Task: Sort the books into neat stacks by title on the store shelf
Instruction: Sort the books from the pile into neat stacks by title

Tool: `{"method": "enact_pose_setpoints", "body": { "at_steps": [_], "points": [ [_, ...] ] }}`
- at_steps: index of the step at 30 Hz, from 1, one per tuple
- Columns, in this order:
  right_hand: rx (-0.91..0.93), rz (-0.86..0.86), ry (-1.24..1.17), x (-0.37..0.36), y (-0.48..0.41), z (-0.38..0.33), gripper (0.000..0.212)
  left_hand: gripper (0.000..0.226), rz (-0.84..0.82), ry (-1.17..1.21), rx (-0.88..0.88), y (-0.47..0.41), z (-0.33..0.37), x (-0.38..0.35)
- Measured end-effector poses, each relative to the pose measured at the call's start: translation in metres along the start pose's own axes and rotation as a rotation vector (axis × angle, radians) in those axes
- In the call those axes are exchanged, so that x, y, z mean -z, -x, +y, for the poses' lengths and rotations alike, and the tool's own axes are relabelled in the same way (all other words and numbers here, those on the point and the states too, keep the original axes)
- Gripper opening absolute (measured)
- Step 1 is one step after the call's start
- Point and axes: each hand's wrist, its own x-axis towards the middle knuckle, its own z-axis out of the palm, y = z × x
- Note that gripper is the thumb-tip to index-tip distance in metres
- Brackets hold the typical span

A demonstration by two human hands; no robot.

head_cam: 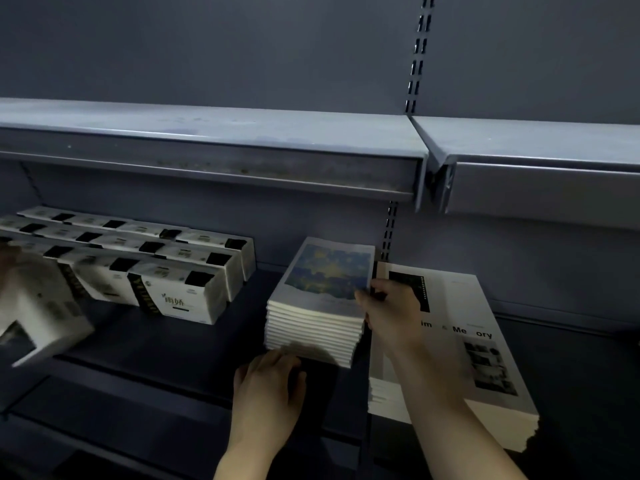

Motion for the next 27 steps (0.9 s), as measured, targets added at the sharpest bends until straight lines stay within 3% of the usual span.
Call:
{"method": "enact_pose_setpoints", "body": {
  "at_steps": [3, 8, 13, 18, 27],
  "points": [
    [0.005, -0.02, 0.033, 0.003, 0.0, -0.003, 0.006, 0.008, -0.036, 0.016, 0.01, 0.001, 0.002, 0.002],
    [-0.021, -0.058, 0.075, 0.009, 0.005, -0.007, 0.027, 0.013, -0.015, 0.032, -0.042, -0.002, 0.015, 0.013],
    [-0.018, -0.061, 0.077, 0.023, 0.019, -0.012, 0.032, 0.007, 0.046, 0.086, -0.072, -0.008, 0.037, 0.031],
    [0.041, -0.043, 0.114, 0.052, 0.028, -0.008, 0.018, 0.034, 0.091, 0.17, -0.091, -0.014, 0.071, 0.043],
    [0.042, 0.084, 0.206, 0.152, 0.049, 0.017, 0.014, 0.033, -0.031, 0.175, -0.317, -0.005, 0.176, 0.024]
  ]
}}
